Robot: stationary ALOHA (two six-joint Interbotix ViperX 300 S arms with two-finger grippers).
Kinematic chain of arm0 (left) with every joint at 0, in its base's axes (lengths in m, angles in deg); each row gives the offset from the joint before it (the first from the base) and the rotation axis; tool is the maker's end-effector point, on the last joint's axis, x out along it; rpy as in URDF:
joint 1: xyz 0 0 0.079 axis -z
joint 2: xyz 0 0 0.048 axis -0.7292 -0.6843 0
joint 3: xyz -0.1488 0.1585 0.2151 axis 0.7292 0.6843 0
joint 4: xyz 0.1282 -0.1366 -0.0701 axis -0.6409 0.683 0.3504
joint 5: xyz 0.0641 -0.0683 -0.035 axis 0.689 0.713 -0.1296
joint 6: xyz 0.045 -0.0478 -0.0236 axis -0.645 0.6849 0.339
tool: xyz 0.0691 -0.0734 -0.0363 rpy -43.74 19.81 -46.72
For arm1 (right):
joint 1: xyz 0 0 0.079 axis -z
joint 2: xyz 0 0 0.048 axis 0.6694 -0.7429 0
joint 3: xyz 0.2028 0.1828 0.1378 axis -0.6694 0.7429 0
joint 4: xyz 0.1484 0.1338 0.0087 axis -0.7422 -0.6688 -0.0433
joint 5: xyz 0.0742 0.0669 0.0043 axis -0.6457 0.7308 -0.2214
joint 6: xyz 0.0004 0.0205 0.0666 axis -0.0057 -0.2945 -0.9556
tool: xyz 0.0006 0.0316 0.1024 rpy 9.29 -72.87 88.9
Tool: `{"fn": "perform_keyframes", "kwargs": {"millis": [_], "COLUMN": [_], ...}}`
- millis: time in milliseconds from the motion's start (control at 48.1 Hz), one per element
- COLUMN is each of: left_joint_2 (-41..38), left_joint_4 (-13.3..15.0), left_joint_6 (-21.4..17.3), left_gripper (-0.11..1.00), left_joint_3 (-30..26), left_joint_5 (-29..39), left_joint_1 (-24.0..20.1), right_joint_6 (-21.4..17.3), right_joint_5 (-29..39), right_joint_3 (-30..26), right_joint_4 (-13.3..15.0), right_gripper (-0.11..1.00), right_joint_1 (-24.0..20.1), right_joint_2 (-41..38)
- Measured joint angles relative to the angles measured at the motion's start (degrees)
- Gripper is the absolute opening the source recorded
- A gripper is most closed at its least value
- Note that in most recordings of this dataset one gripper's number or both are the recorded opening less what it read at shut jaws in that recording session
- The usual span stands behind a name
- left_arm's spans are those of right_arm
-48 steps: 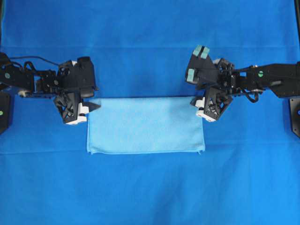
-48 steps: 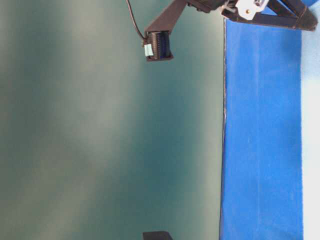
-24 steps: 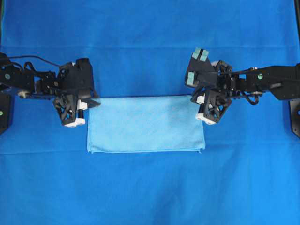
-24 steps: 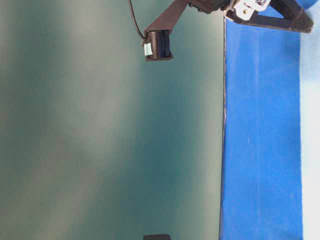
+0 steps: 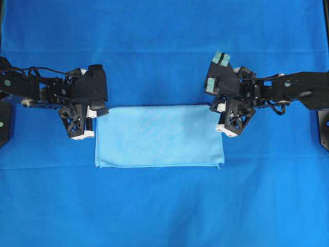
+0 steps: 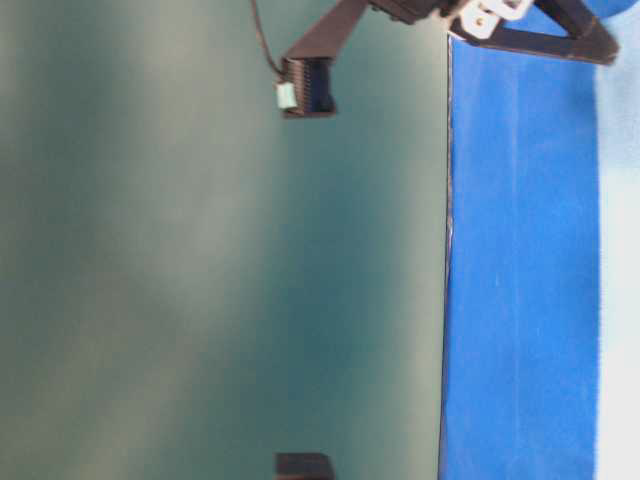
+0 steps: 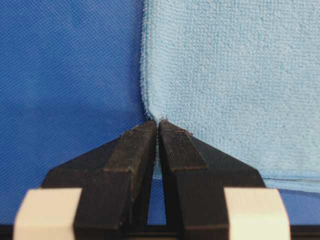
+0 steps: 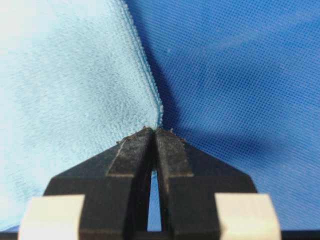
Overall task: Fold the light blue towel.
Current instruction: 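Release the corners and regrasp the folded towel's top corners, then lift the folded strip and swing the left gripper down toward the bottom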
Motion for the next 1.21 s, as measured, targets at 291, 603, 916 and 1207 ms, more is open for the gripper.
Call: {"fn": "perform_keyframes", "kwargs": {"millis": [291, 603, 916, 1207], "left_joint_2": [10.8, 20.6, 23.7, 20.6], "left_joint_4": [0.0, 0.0, 0.0, 0.0], "left_joint_6": [0.6, 0.0, 0.4, 0.5], "left_gripper": [0.02, 0.02, 0.02, 0.02], "left_joint_3": [-4.8, -8.1, -8.7, -9.9], "left_joint_5": [9.5, 15.1, 15.9, 11.8], "left_joint_1": [1.8, 2.5, 2.5, 8.1], "right_joint_6": [0.2, 0.4, 0.6, 0.3], "right_joint_5": [8.3, 15.6, 19.4, 18.6], "right_joint_3": [-1.0, -2.7, -4.4, -4.7], "right_joint_4": [0.0, 0.0, 0.1, 2.9], "right_gripper": [0.01, 0.01, 0.01, 0.01], "right_joint_1": [0.1, -0.9, -1.1, 1.8], "right_joint_2": [12.8, 24.3, 28.0, 26.0]}}
